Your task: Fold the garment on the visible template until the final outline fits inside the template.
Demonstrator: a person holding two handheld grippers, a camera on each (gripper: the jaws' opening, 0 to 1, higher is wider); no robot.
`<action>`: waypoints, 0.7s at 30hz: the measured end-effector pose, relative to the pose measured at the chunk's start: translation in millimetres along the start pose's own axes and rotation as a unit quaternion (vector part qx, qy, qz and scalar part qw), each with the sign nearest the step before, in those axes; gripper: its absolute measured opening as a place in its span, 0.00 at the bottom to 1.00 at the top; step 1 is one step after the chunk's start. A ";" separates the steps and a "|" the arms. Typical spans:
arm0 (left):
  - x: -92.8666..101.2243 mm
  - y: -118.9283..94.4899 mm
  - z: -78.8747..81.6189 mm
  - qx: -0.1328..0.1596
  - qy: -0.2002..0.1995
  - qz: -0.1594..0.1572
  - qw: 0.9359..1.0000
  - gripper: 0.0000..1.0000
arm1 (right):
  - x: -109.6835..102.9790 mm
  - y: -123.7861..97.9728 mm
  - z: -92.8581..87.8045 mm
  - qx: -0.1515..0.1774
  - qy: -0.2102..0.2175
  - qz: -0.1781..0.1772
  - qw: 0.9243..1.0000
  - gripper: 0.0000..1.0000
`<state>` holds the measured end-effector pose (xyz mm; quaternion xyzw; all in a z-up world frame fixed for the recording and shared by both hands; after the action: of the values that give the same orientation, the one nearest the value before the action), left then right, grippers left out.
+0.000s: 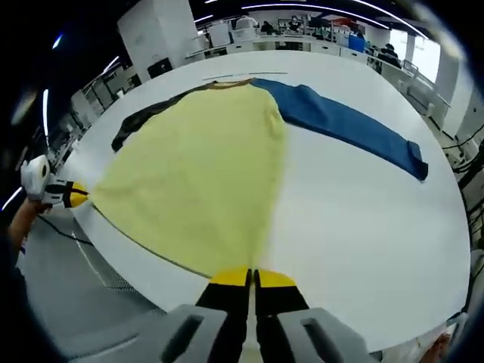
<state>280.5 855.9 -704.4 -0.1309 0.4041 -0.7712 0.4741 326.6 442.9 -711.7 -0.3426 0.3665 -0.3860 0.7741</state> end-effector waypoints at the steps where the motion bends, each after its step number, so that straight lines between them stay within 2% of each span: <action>1: -1.0 -1.3 -0.5 0.000 -0.008 -0.001 1.000 0.01 | -0.6 -0.2 -0.7 0.001 0.003 0.001 1.000 0.00; 2: -1.8 -2.2 -0.8 0.000 -0.015 0.000 1.000 0.01 | -0.8 -0.3 -1.0 0.002 0.006 0.001 1.000 0.00; 5: -3.5 -5.4 -4.8 -0.010 -0.078 -0.014 0.997 0.00 | -0.4 0.0 -2.7 0.002 0.020 0.004 1.000 0.00; 7: -7.2 -6.6 -5.3 -0.003 -0.081 -0.012 0.997 0.00 | 0.7 0.2 -3.7 0.000 0.024 0.001 1.000 0.00; 11: -9.8 -10.3 -7.0 -0.006 -0.088 -0.005 0.996 0.09 | 1.0 -0.6 -4.9 -0.001 0.028 0.003 1.000 0.03; 13: -12.8 -12.7 -6.5 -0.001 -0.098 0.002 0.995 0.14 | 0.0 -1.9 -4.9 0.002 0.029 0.006 1.000 0.09; 18: -15.5 -19.1 1.4 0.033 -0.157 0.000 0.987 0.40 | -3.2 -6.5 -0.7 0.014 0.011 0.013 1.000 0.33; 21: -17.4 -22.9 5.0 0.042 -0.174 0.008 0.984 0.51 | -4.3 -9.4 3.9 0.024 0.004 0.016 1.000 0.41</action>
<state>278.0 873.1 -681.0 -0.2392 0.2837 -0.7493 0.5486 324.7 443.1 -700.9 -0.3164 0.3660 -0.3836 0.7866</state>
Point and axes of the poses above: the point that each gripper's makers call its tool centre point, and the gripper's own axes: y roughly forward along the fingers, x roughly to its right, z roughly out of its top, the point moved 7 cm from there along -y, roughly backward along the fingers, and after that the axes turned 10 degrees about z, right-handed, at the moved point
